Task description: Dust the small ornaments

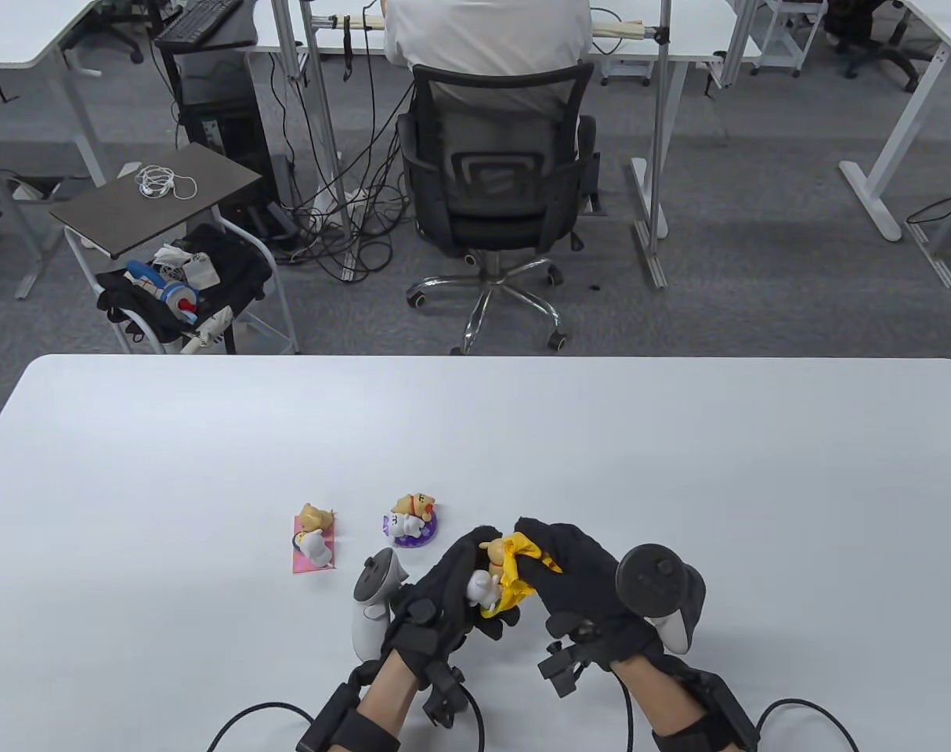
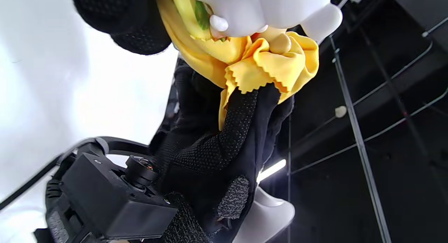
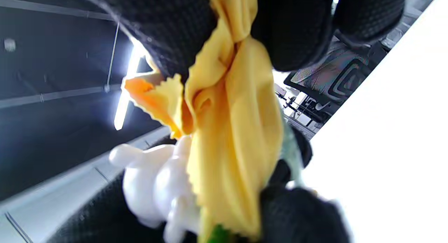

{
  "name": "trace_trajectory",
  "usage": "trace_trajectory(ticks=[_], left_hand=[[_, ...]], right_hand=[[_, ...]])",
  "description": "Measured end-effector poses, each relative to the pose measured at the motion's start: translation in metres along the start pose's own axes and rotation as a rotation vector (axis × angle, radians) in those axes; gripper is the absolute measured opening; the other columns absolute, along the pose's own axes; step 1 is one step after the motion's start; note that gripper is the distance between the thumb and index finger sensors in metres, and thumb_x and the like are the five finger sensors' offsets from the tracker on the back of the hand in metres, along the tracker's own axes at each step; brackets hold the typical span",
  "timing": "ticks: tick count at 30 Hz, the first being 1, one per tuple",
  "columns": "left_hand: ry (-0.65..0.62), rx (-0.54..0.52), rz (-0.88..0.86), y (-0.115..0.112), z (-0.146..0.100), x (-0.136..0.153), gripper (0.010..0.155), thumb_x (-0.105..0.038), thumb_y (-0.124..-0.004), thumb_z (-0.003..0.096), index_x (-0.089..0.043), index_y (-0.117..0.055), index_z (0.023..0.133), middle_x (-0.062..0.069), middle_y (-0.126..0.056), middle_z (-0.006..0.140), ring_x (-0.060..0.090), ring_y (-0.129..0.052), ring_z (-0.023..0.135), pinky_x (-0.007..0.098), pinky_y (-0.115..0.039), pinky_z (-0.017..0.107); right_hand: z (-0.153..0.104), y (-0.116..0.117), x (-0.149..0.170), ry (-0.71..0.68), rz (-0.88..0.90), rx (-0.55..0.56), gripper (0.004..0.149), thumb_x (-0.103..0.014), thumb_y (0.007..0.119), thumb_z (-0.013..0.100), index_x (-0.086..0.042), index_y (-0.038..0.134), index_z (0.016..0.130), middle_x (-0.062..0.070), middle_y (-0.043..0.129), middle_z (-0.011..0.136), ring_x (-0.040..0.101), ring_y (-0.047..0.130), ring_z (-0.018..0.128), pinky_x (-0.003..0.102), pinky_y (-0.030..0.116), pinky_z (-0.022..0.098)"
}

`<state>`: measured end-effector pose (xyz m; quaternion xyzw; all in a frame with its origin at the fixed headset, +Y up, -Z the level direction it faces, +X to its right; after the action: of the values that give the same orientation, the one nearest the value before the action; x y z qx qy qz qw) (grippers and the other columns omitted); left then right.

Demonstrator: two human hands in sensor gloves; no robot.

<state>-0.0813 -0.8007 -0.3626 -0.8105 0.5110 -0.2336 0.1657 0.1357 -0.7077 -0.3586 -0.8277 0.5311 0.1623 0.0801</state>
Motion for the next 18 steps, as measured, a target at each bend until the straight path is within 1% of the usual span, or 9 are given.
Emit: trace_trajectory(ticks=[1, 3, 6, 8, 11, 13, 14, 16, 18], left_hand=[[-0.003, -0.017, -0.026, 0.001, 0.0, 0.003, 0.062, -0.063, -0.048, 0.0568, -0.038, -0.032, 0.111, 0.013, -0.042, 0.115, 0.044, -0.082, 0.073, 0.041, -0.081, 0.049], [-0.015, 0.013, -0.147, 0.001, -0.001, 0.009, 0.069, -0.07, -0.05, 0.0556, -0.039, -0.024, 0.111, 0.024, -0.035, 0.111, 0.042, -0.083, 0.079, 0.041, -0.084, 0.055], [0.006, 0.002, -0.296, 0.004, -0.003, 0.016, 0.08, -0.074, -0.052, 0.0544, -0.028, -0.016, 0.109, 0.027, -0.04, 0.11, 0.045, -0.084, 0.081, 0.043, -0.086, 0.055], [0.032, -0.047, -0.265, 0.009, -0.006, 0.019, 0.078, -0.073, -0.052, 0.0552, -0.025, -0.022, 0.109, 0.024, -0.051, 0.109, 0.043, -0.091, 0.076, 0.042, -0.089, 0.049], [0.055, -0.067, -0.216, 0.013, -0.007, 0.019, 0.075, -0.072, -0.054, 0.0557, -0.028, -0.025, 0.109, 0.022, -0.051, 0.11, 0.044, -0.091, 0.076, 0.044, -0.089, 0.048], [0.085, -0.053, -0.198, 0.011, -0.007, 0.019, 0.074, -0.072, -0.058, 0.056, -0.031, -0.029, 0.111, 0.021, -0.051, 0.111, 0.044, -0.092, 0.074, 0.044, -0.089, 0.047], [0.108, -0.03, -0.183, 0.01, -0.006, 0.02, 0.073, -0.071, -0.06, 0.0557, -0.032, -0.033, 0.111, 0.021, -0.052, 0.111, 0.043, -0.093, 0.071, 0.043, -0.088, 0.046], [0.136, 0.106, -0.112, 0.002, -0.001, 0.02, 0.07, -0.07, -0.06, 0.0578, -0.035, -0.033, 0.112, 0.02, -0.048, 0.112, 0.042, -0.088, 0.07, 0.042, -0.083, 0.048], [0.128, 0.144, -0.074, -0.005, 0.002, 0.017, 0.067, -0.066, -0.063, 0.0587, -0.035, -0.035, 0.112, 0.02, -0.045, 0.113, 0.043, -0.084, 0.069, 0.043, -0.08, 0.049]], right_hand=[[0.001, 0.0, 0.001, -0.008, 0.013, -0.029, 0.049, -0.034, 0.09, 0.047, -0.022, 0.083, 0.093, 0.014, 0.084, 0.08, 0.031, 0.089, 0.061, 0.058, 0.073, 0.055], [0.0, -0.002, 0.0, -0.007, 0.017, -0.003, 0.049, -0.034, 0.088, 0.047, -0.023, 0.081, 0.094, 0.014, 0.083, 0.082, 0.031, 0.088, 0.063, 0.057, 0.073, 0.056], [0.001, -0.007, -0.004, -0.003, 0.08, 0.003, 0.049, -0.035, 0.087, 0.047, -0.023, 0.081, 0.094, 0.013, 0.085, 0.081, 0.03, 0.091, 0.06, 0.056, 0.075, 0.054], [0.001, -0.011, -0.004, 0.021, 0.166, -0.005, 0.049, -0.035, 0.087, 0.047, -0.022, 0.08, 0.094, 0.013, 0.085, 0.081, 0.03, 0.091, 0.06, 0.056, 0.075, 0.054], [0.003, -0.019, -0.005, 0.051, 0.298, 0.02, 0.049, -0.035, 0.087, 0.047, -0.021, 0.08, 0.094, 0.013, 0.086, 0.08, 0.03, 0.092, 0.06, 0.056, 0.076, 0.054], [0.003, -0.023, -0.004, 0.064, 0.328, 0.038, 0.049, -0.033, 0.087, 0.048, -0.02, 0.079, 0.095, 0.013, 0.086, 0.082, 0.032, 0.091, 0.061, 0.056, 0.075, 0.054], [0.003, -0.024, -0.004, 0.065, 0.313, 0.052, 0.05, -0.032, 0.087, 0.048, -0.02, 0.078, 0.095, 0.014, 0.085, 0.082, 0.032, 0.091, 0.062, 0.057, 0.075, 0.054], [0.003, -0.024, -0.001, 0.052, 0.152, 0.05, 0.053, -0.032, 0.087, 0.048, -0.021, 0.075, 0.098, 0.014, 0.087, 0.078, 0.031, 0.092, 0.057, 0.056, 0.076, 0.053], [0.004, -0.018, 0.001, 0.048, -0.015, 0.0, 0.056, -0.03, 0.087, 0.048, -0.025, 0.072, 0.102, 0.015, 0.087, 0.079, 0.032, 0.092, 0.058, 0.057, 0.075, 0.054]])
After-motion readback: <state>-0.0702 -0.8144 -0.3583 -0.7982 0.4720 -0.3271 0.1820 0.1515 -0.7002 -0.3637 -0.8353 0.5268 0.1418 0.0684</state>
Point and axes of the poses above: the tracker on the back of each hand, its own x axis roughly to the little-finger side, its own z axis roughly from the wrist to the fingertips, y = z × x, the point moved 1 cm from there along z, roughly from the wrist to the fingertips
